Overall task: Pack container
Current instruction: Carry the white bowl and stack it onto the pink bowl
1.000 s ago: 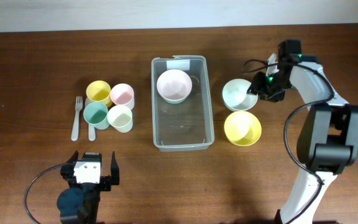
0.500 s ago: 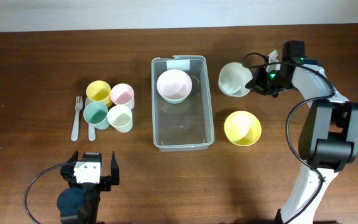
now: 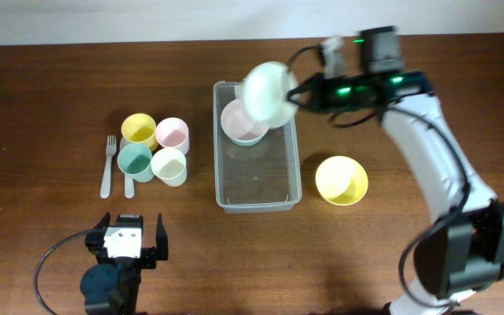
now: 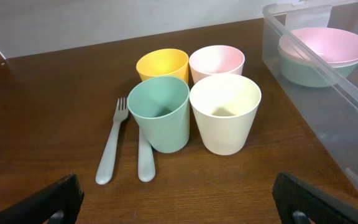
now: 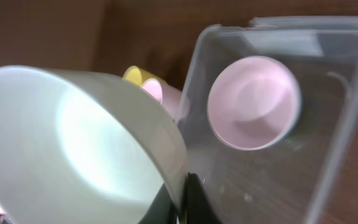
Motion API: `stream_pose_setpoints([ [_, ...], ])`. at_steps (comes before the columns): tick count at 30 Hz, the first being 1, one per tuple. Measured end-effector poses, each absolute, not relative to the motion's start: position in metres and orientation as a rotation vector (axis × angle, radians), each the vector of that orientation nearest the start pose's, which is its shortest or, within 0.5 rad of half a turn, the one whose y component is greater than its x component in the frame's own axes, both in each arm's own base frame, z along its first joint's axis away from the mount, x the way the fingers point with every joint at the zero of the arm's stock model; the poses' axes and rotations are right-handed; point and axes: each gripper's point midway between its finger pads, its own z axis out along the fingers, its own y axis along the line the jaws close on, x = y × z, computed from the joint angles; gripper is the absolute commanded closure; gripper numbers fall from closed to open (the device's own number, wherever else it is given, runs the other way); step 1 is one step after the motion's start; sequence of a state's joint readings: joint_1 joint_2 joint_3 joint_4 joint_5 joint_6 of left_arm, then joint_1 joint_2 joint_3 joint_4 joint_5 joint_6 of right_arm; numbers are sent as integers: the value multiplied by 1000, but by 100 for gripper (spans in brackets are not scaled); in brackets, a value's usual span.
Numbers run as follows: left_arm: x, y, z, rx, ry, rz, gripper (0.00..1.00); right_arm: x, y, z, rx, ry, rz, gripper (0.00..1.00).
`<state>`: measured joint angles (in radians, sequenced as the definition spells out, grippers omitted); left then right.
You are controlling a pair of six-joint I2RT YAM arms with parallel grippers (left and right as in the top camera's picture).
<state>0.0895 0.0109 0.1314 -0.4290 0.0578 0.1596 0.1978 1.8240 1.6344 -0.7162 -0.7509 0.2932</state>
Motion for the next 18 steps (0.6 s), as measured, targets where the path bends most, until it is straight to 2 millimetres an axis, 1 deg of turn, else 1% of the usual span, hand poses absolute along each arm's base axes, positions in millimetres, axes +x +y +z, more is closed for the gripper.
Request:
stream_pose_setpoints([
  [1, 226, 10, 131, 106, 1877, 117, 0, 425, 222, 225, -245, 2474, 1053, 96],
  [2, 226, 10, 131, 105, 1877, 117, 0, 423, 236, 217, -252, 2499, 919, 96],
  [5, 226, 10, 131, 106, 1877, 117, 0, 427, 242, 198, -229, 2534, 746, 96],
  [7, 226, 10, 131, 106, 1877, 117, 0, 440, 236, 177, -188, 2555, 618, 96],
  [8, 226, 10, 131, 105, 1877, 117, 0, 446, 234, 169, -171, 2559, 591, 96],
  [9, 226, 10, 131, 106, 1877, 117, 0, 458, 229, 156, -138, 2561, 574, 96],
  [12, 226, 10, 131, 106, 1877, 117, 0, 473, 216, 138, -84, 2573, 584, 96],
  [14, 226, 10, 131, 106, 1877, 117, 0, 483, 209, 133, -44, 2565, 608, 96],
  [16, 226, 10, 131, 106, 1877, 117, 0, 492, 200, 133, 1, 2546, 632, 96],
  [18, 226, 10, 131, 106, 1877, 117, 0, 496, 201, 136, 8, 2530, 650, 96],
])
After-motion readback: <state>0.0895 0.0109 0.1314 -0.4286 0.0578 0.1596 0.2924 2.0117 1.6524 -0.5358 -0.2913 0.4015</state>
